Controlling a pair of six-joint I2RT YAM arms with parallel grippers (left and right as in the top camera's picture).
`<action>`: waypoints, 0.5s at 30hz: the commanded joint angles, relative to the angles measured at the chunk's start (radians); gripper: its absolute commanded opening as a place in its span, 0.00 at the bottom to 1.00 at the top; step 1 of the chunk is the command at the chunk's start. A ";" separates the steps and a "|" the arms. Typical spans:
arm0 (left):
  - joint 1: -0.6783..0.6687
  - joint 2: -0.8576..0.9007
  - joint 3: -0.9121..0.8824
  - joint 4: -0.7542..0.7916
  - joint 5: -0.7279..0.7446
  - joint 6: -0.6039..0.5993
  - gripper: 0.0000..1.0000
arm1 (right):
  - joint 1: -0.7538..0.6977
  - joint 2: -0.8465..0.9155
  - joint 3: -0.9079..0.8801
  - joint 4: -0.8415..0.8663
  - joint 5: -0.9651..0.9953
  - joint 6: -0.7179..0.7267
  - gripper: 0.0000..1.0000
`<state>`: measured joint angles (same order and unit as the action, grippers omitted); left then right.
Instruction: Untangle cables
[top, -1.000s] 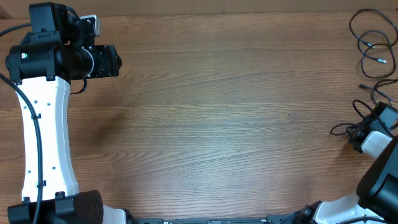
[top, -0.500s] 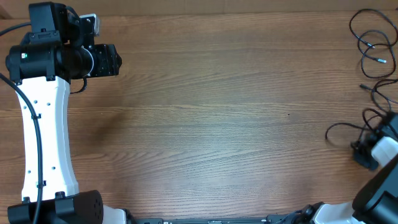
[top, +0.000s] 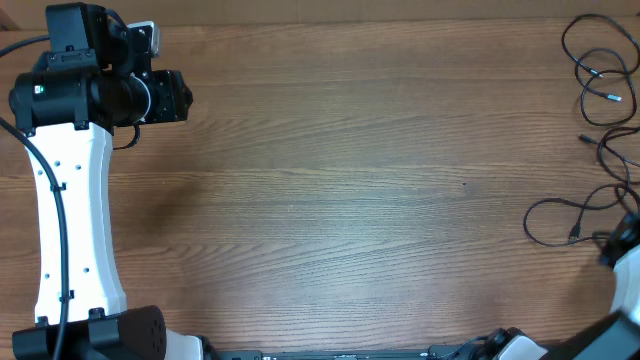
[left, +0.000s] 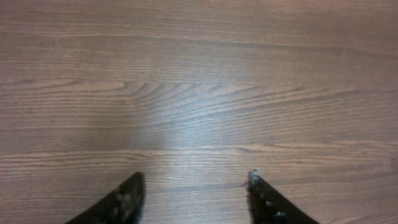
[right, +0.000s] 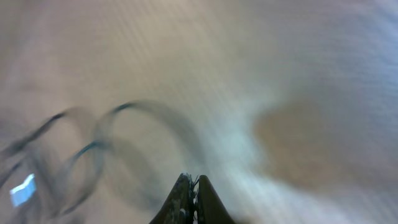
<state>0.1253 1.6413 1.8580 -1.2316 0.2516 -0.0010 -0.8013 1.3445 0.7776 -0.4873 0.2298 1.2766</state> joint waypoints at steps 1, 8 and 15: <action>0.003 0.004 -0.002 0.014 0.012 0.001 0.50 | 0.042 -0.131 0.153 0.011 -0.159 -0.329 0.04; 0.003 0.004 -0.002 0.036 0.064 0.001 0.51 | 0.264 -0.238 0.307 0.047 -0.451 -0.693 0.04; 0.003 0.004 -0.002 0.037 0.063 0.003 0.52 | 0.645 -0.230 0.308 0.179 -0.542 -1.101 0.04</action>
<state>0.1253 1.6413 1.8580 -1.1957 0.2962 -0.0006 -0.2863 1.1072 1.0798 -0.3294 -0.2348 0.4778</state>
